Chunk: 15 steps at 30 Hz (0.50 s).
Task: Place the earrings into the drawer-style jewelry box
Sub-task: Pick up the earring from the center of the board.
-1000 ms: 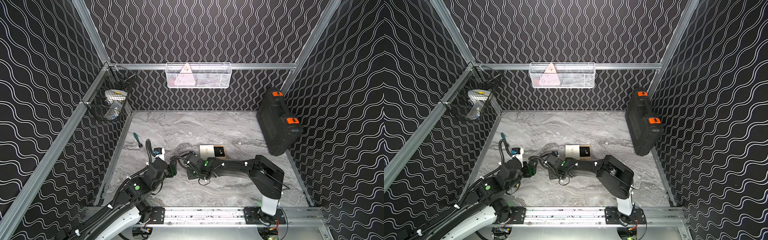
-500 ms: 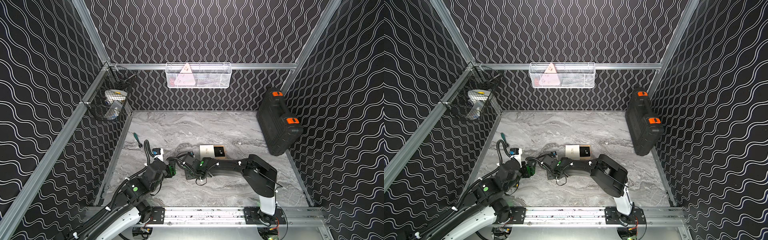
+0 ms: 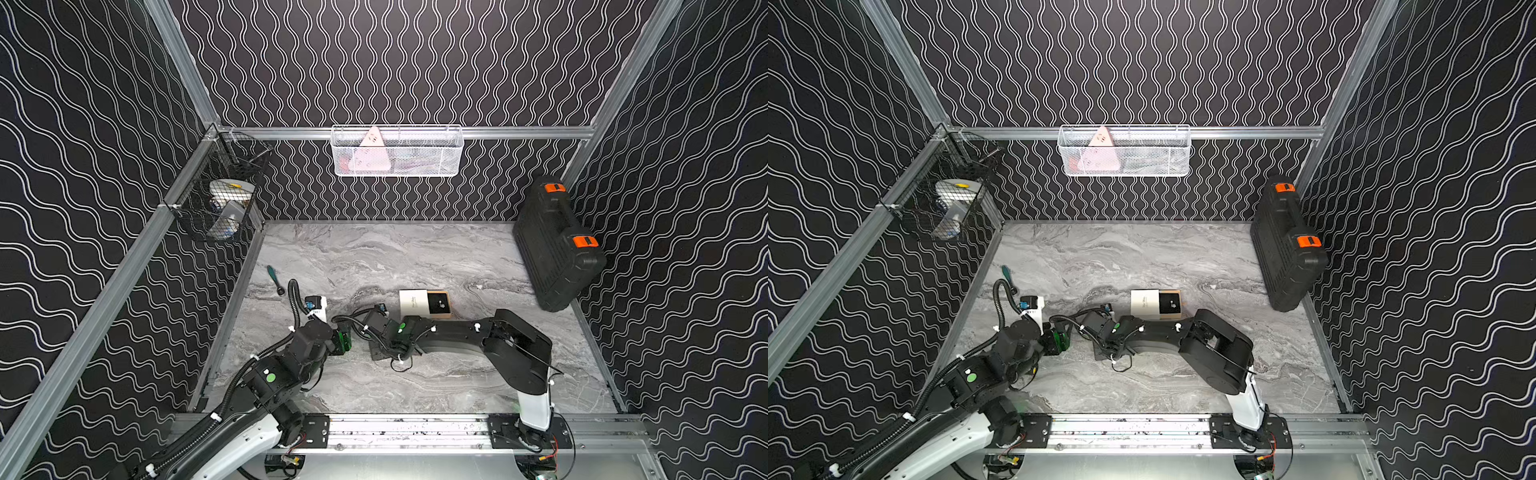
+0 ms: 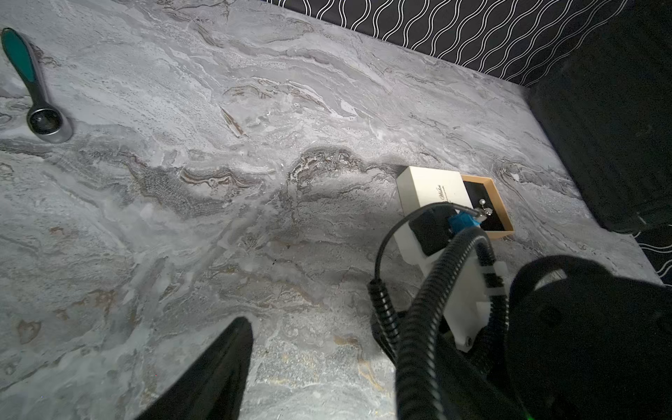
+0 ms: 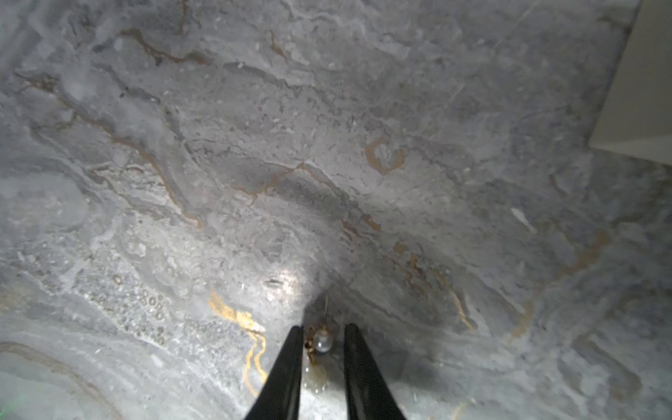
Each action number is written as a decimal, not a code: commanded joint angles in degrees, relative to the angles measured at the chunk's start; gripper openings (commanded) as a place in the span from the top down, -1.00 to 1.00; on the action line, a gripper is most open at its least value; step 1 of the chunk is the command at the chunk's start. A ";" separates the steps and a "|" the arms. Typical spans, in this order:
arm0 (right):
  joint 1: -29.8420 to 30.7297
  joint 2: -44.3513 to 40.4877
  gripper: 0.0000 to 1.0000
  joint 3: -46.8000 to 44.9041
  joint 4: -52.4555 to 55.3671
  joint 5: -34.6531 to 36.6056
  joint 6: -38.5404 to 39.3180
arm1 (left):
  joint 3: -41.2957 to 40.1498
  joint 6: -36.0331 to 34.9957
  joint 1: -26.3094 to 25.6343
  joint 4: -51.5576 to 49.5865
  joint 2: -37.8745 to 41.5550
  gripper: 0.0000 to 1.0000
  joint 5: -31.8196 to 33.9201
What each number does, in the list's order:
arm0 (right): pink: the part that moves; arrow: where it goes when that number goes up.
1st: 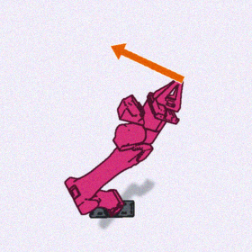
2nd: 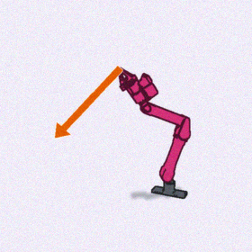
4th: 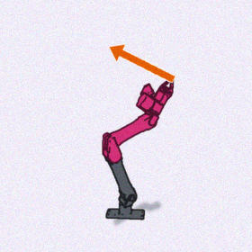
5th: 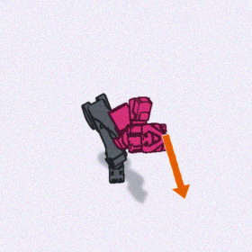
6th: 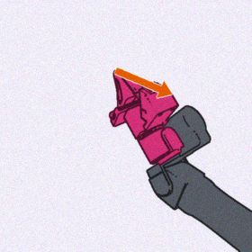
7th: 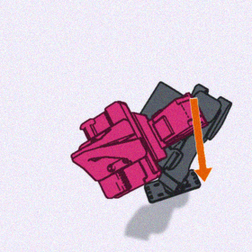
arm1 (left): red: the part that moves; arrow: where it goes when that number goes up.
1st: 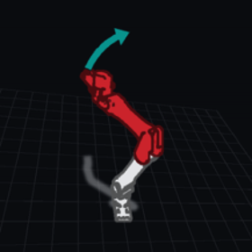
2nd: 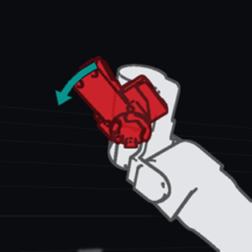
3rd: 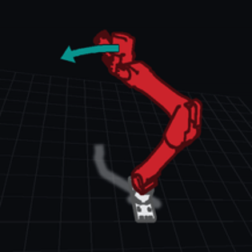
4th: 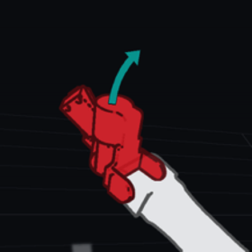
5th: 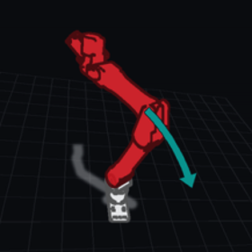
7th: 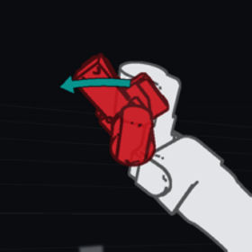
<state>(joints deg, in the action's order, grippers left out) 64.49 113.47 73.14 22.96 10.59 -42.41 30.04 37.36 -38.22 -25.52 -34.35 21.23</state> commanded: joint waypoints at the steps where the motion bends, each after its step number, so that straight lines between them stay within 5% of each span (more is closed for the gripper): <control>1: 0.11 0.77 0.55 -0.02 2.35 0.11 -0.32 | 0.28 -0.18 0.07 0.03 0.37 -0.45 2.05; 15: 0.11 0.37 0.71 -0.83 2.04 0.49 1.10 | 0.63 -0.18 0.07 -0.84 1.43 -0.46 2.39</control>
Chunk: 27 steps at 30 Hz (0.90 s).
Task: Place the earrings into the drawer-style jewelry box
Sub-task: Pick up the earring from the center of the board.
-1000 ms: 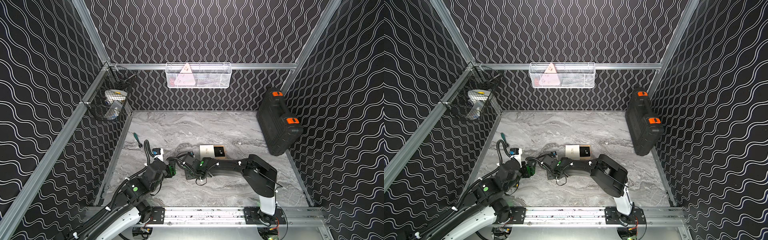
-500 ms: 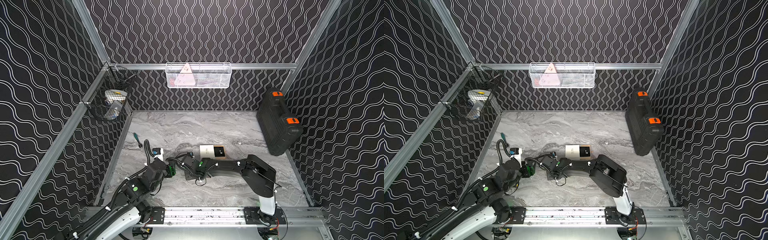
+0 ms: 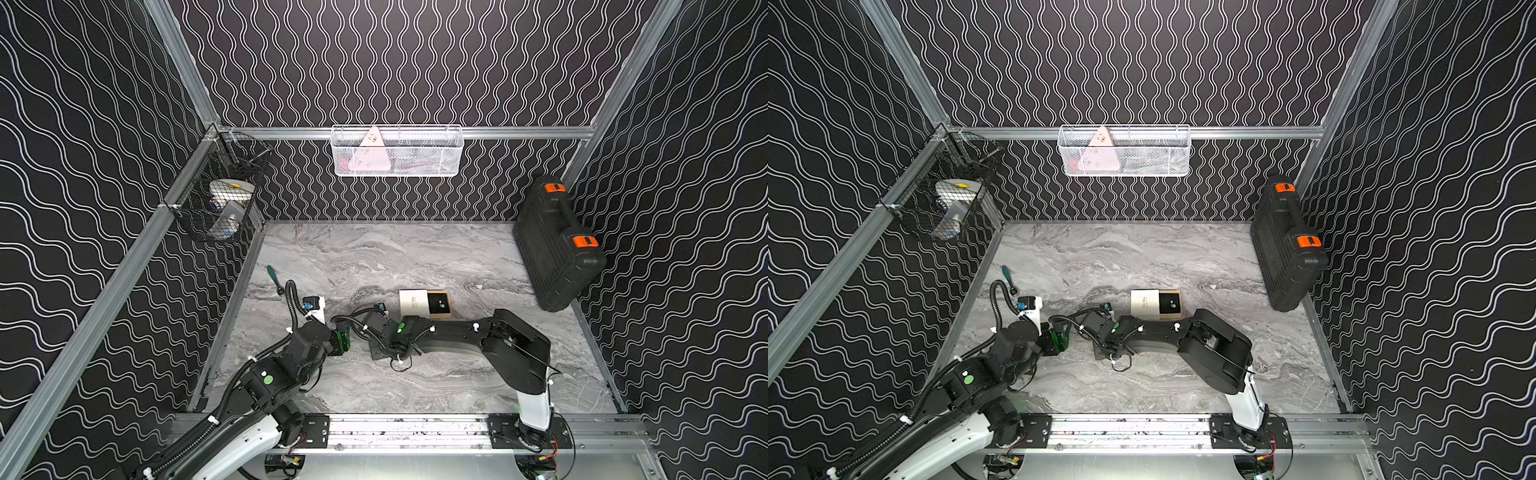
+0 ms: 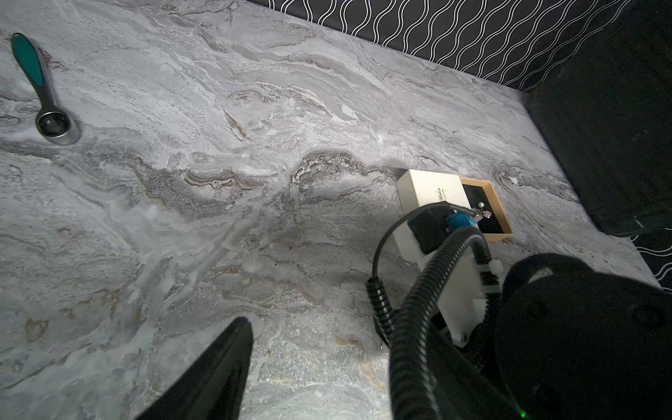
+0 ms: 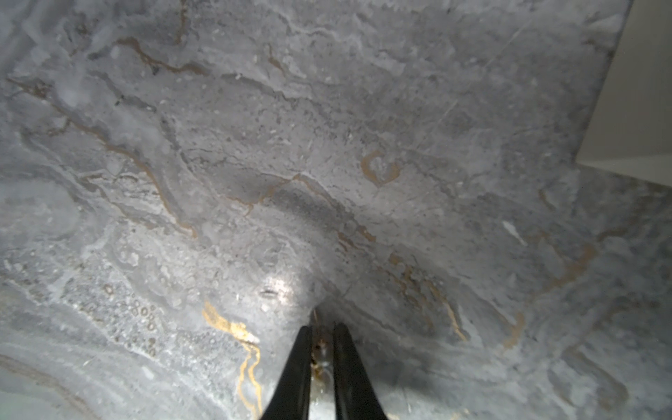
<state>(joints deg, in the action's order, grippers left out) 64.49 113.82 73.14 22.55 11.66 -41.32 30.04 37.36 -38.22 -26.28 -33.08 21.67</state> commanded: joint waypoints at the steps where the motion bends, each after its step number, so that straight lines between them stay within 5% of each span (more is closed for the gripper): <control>1: 0.10 -0.30 0.73 -1.19 2.17 -0.59 0.23 | 0.63 -0.11 0.07 -0.08 0.21 -0.46 1.93; 9: -1.35 -8.07 0.77 -7.73 -5.06 -2.49 8.73 | -0.01 0.69 0.07 1.88 -1.64 -0.46 -0.91; 15: -3.08 -22.37 0.72 -22.20 -18.89 -4.34 21.02 | 1.77 0.62 0.09 3.82 -6.74 -0.46 -5.79; 23: -8.87 -42.39 0.76 -38.46 -33.93 -9.75 34.79 | 7.45 0.26 0.31 5.45 -13.98 -0.48 -18.47; 27: -11.80 -48.91 0.76 -42.64 -36.08 -13.10 38.75 | 10.14 0.78 1.34 8.10 -20.39 -0.48 -31.10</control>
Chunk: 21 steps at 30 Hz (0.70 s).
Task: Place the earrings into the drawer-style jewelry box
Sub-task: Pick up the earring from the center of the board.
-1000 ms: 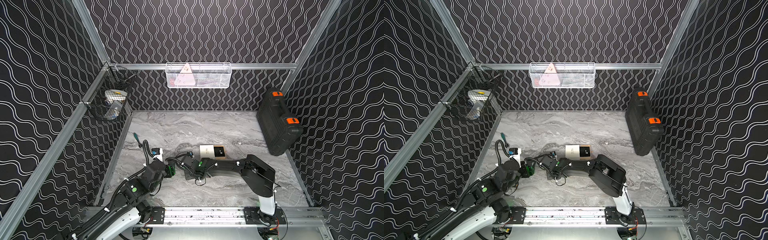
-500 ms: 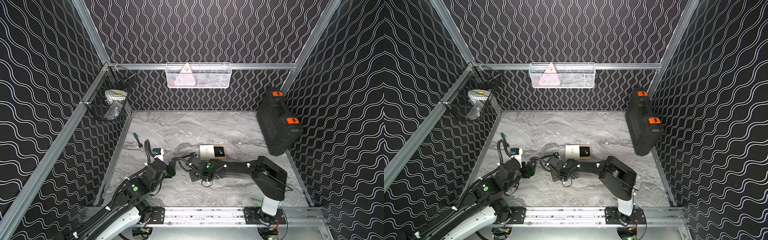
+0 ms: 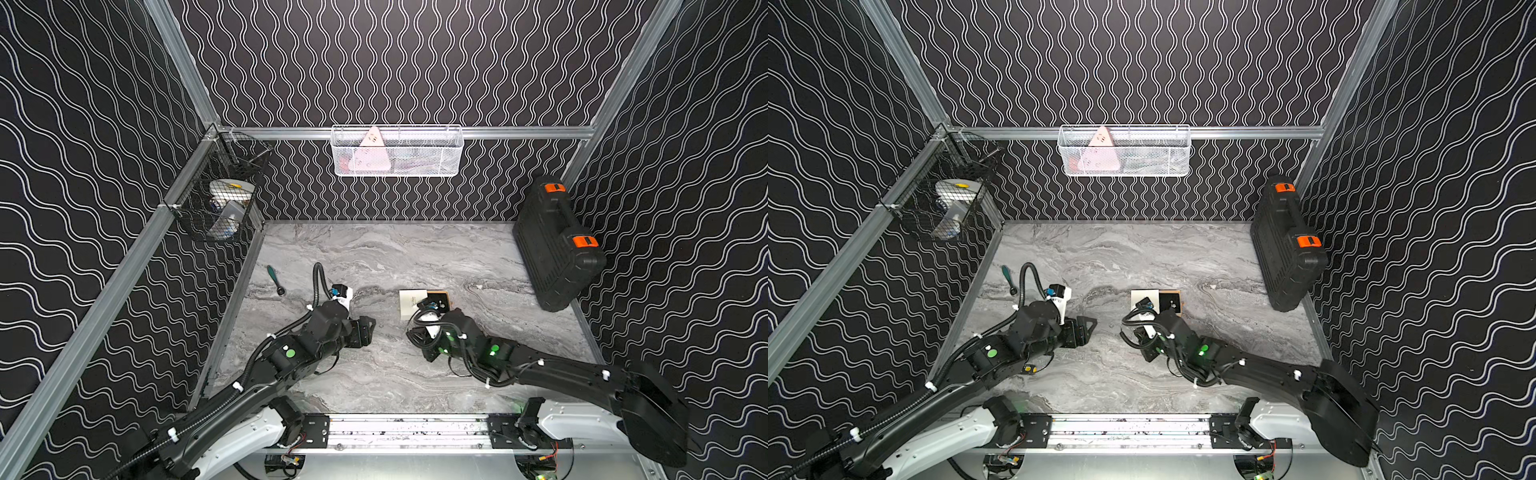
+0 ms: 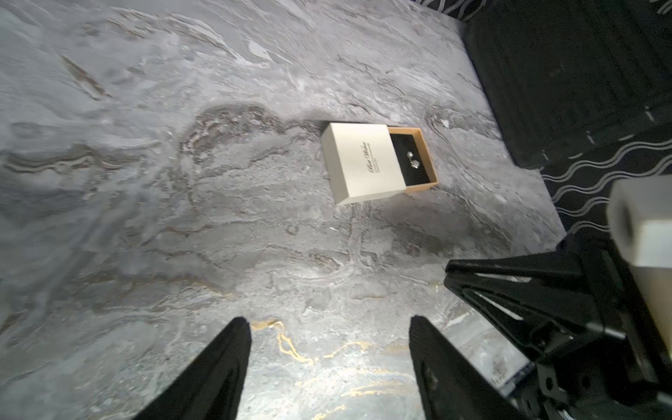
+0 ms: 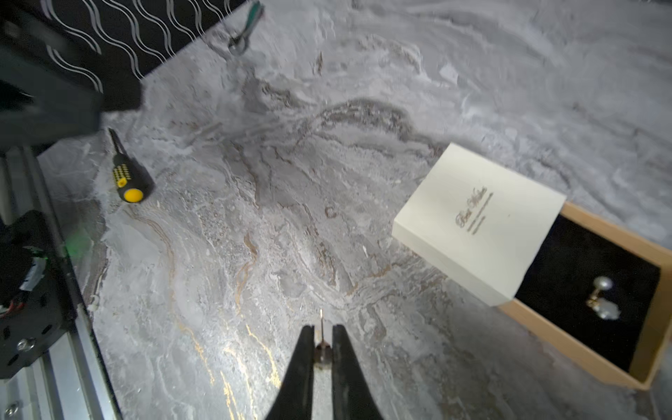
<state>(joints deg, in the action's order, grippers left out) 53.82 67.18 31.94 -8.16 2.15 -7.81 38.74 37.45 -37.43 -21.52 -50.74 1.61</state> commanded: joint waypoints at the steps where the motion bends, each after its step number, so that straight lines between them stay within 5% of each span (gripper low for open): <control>1: -1.68 -3.44 0.77 -1.99 -5.29 -4.33 5.97 | 2.29 1.17 0.87 4.01 -4.54 -0.47 -14.55; 7: -2.67 -8.47 0.76 -5.32 -6.68 -7.75 9.57 | 4.23 3.15 1.83 9.07 -11.11 -0.46 -27.49; 13: -2.76 -12.60 0.76 -11.70 -14.57 -14.86 16.39 | 6.18 3.44 1.90 11.14 -14.05 -0.46 -32.04; 21: -2.76 -12.42 0.77 -11.47 -14.22 -15.15 18.09 | 5.82 6.09 1.83 15.98 -18.75 -0.32 -38.53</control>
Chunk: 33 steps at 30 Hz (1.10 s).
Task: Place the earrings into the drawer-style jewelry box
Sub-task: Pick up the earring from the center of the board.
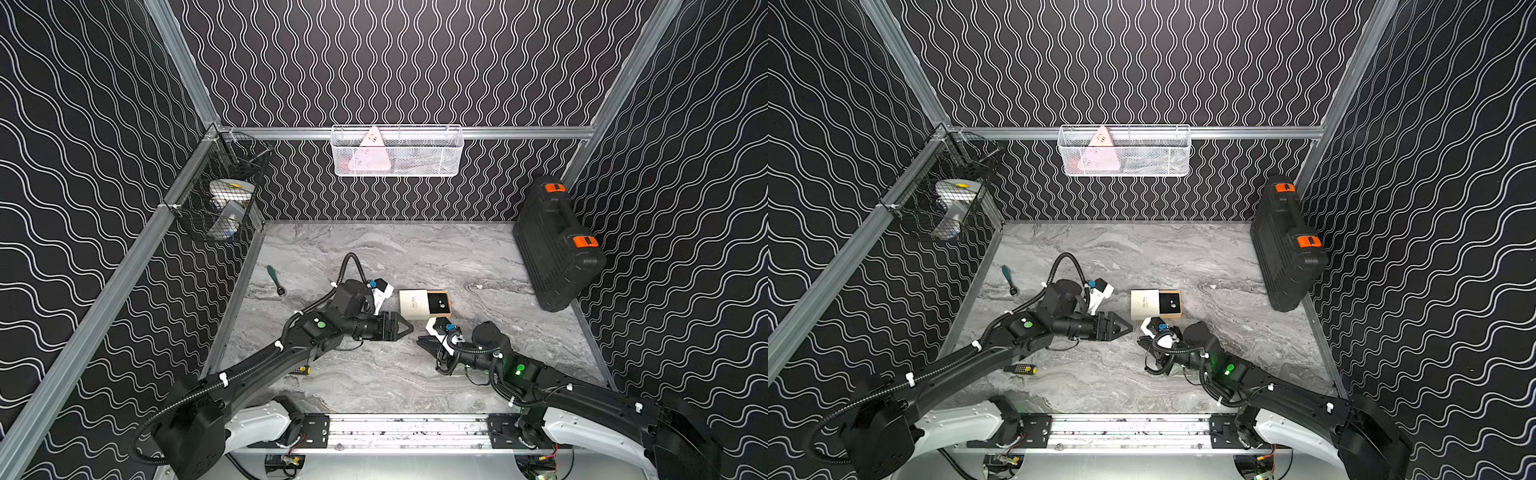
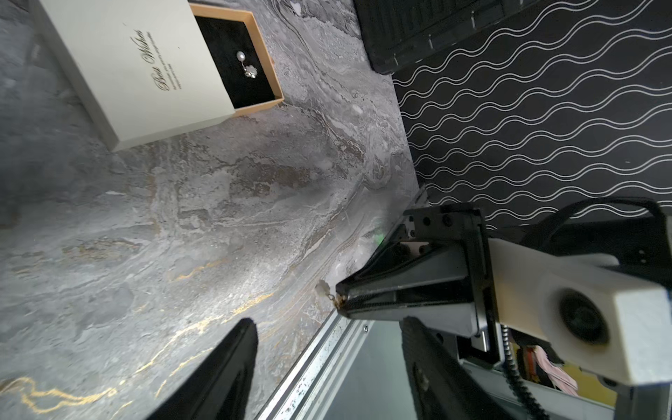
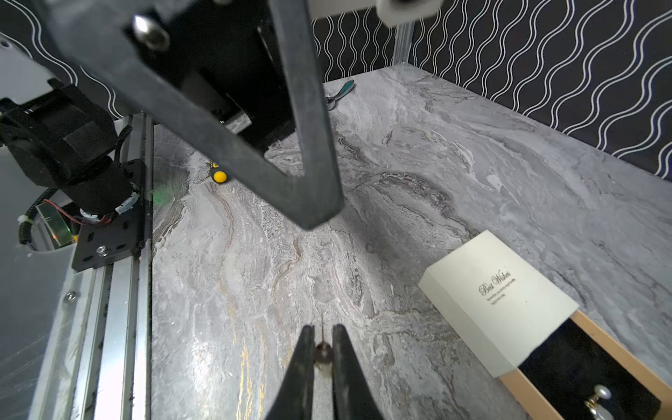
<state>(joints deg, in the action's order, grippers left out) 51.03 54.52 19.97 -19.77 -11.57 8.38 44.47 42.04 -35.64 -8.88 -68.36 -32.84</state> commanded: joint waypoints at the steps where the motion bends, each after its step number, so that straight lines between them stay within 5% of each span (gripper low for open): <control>1: 0.05 0.25 0.77 0.51 -2.64 -1.44 2.07 | 0.50 1.11 0.04 2.59 -1.86 -0.28 -4.24; 19: 0.04 0.32 0.78 0.89 -1.94 -1.17 3.22 | -0.53 3.84 -0.06 7.40 -7.03 0.53 -11.85; 33: 0.04 0.15 0.79 0.86 -1.93 -0.82 3.58 | -0.87 4.80 -0.04 8.53 -7.56 0.65 -13.50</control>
<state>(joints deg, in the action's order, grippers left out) 51.00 54.89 20.32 -19.99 -12.49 11.35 43.79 45.98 -35.64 -1.74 -75.92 -44.69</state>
